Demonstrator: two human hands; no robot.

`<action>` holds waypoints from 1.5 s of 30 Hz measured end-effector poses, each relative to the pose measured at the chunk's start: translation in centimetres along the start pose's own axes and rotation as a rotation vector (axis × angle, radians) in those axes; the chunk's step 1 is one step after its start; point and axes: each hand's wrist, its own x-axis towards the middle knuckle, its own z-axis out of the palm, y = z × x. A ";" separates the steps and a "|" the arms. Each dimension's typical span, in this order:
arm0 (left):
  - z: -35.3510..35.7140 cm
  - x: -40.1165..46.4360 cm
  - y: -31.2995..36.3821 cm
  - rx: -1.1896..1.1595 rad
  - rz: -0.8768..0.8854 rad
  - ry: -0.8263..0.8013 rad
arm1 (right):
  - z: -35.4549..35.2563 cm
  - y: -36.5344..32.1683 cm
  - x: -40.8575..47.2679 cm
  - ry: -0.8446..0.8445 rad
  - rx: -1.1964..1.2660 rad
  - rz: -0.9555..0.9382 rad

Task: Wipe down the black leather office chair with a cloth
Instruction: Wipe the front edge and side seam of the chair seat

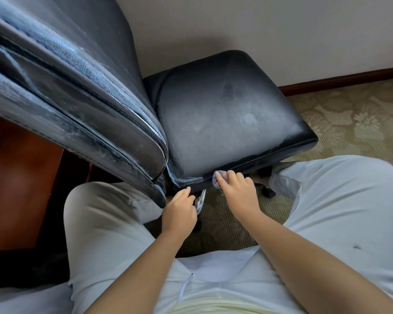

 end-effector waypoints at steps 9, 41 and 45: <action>-0.6 -0.1 0.5 0.025 0.018 -0.028 | -0.3 0.0 0.3 -0.068 0.062 -0.004; -1.2 -0.4 0.7 -0.063 -0.227 -0.216 | -0.2 -1.0 0.7 -0.030 -0.036 -0.185; -1.4 -0.2 0.8 -0.107 -0.268 -0.232 | -0.5 -1.0 1.0 0.012 -0.024 -0.230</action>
